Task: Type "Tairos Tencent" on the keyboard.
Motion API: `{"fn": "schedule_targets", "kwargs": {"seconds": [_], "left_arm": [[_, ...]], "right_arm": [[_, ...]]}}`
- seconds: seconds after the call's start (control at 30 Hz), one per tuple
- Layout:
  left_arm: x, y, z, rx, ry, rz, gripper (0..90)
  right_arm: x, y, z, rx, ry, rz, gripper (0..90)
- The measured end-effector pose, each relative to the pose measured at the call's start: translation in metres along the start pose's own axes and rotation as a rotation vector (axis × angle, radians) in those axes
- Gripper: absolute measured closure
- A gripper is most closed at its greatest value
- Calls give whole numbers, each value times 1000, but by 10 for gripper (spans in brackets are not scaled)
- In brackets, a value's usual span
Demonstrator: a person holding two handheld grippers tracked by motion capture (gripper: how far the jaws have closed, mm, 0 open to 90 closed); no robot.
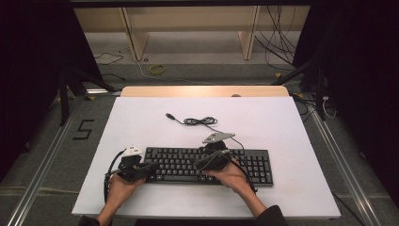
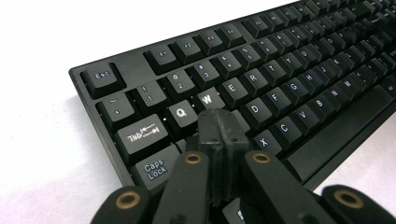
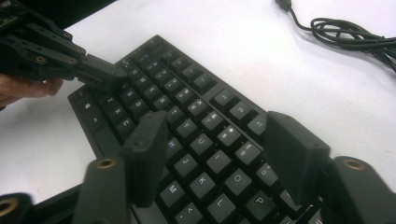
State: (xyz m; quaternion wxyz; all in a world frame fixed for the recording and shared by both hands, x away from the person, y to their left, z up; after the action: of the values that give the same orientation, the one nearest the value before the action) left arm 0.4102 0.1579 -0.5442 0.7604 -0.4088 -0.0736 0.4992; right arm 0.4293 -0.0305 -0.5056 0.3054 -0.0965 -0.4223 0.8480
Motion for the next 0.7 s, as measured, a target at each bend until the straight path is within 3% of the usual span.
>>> {"fn": "schedule_targets", "kwargs": {"seconds": [0.17, 0.2, 0.43, 0.53, 0.6, 0.7], "left_arm": [[0, -2, 1, -13, -5, -3, 891], [-1, -3, 2, -23, 4, 1, 838], [-8, -10, 9, -66, 49, 9, 707], [-10, -12, 11, -81, 60, 3, 656], [-12, -13, 11, -90, 74, 20, 579], [-13, -13, 12, -97, 85, 21, 549]], "right_arm": [[0, 1, -1, 3, 0, 0, 481], [0, 1, -2, 3, 0, 3, 515], [2, 1, -4, 7, -6, 10, 622], [2, 2, -4, 10, -5, 13, 641], [3, 2, -5, 12, -8, 16, 660], [3, 2, -6, 13, -10, 17, 670]]}}
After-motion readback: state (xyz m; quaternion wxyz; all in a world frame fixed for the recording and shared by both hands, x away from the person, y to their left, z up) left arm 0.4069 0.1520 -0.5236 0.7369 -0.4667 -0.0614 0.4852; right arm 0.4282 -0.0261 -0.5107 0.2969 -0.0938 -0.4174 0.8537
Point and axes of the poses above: each handheld gripper's, and its own axes: z roughly backward along the jaws, y roughly out of its underside, x roughly to its left, the point moved 9 cm from there along -z, roughly forward along the jaws, and after that the axes turned 6 degrees about z, right-handed, at the moved point
